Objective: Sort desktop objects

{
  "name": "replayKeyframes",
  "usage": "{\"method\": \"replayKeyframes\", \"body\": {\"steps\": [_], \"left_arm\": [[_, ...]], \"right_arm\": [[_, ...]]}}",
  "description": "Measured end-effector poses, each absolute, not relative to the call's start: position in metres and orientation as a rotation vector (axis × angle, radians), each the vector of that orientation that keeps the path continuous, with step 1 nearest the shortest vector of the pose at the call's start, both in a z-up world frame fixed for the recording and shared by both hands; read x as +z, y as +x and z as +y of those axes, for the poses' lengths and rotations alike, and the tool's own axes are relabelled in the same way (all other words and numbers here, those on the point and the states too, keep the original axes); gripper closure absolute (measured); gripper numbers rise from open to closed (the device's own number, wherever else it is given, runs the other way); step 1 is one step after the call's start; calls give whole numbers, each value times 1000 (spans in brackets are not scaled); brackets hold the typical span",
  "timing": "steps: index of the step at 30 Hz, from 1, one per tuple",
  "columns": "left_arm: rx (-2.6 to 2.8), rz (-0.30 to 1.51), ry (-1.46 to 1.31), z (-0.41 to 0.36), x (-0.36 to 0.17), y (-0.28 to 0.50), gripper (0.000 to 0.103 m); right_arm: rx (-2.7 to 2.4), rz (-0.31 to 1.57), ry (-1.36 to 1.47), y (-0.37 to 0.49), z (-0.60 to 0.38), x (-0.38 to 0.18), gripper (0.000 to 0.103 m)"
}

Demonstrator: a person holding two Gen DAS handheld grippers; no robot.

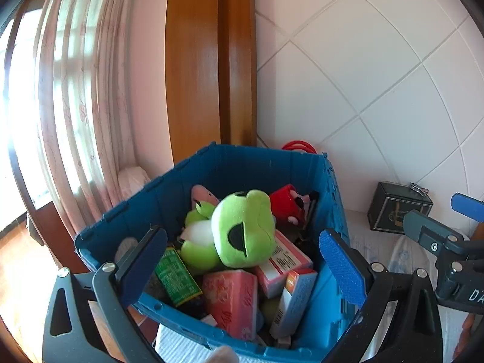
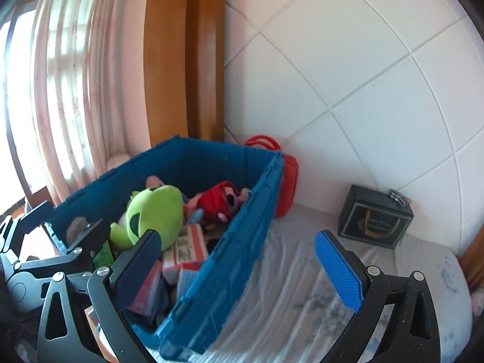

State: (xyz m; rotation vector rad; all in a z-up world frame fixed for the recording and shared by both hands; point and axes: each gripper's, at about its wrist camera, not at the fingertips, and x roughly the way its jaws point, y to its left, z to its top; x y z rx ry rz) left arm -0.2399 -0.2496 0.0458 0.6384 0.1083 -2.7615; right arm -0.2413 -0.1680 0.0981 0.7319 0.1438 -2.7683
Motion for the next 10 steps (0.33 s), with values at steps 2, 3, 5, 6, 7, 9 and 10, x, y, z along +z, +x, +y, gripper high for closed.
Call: {"method": "replayKeyframes", "body": {"steps": [2, 3, 5, 6, 7, 9, 10], "left_arm": [[-2753, 104, 650, -247, 43, -238, 1], [-2749, 103, 650, -245, 43, -235, 1], [-2752, 103, 657, -243, 42, -232, 1], [-2751, 102, 658, -242, 41, -231, 1], [-2749, 97, 656, -241, 41, -228, 1], [-2753, 92, 652, -240, 40, -225, 1], [-2750, 93, 651, -239, 40, -223, 1]], "right_arm": [[-2775, 143, 738, -237, -165, 96, 0], [-2778, 141, 738, -234, -163, 96, 0], [-2784, 138, 736, -229, -161, 94, 0], [-2785, 135, 735, -226, -159, 94, 0], [-2784, 131, 733, -223, -157, 95, 0], [-2785, 130, 730, -219, -156, 95, 0], [-2783, 133, 730, -217, -156, 95, 0]]}}
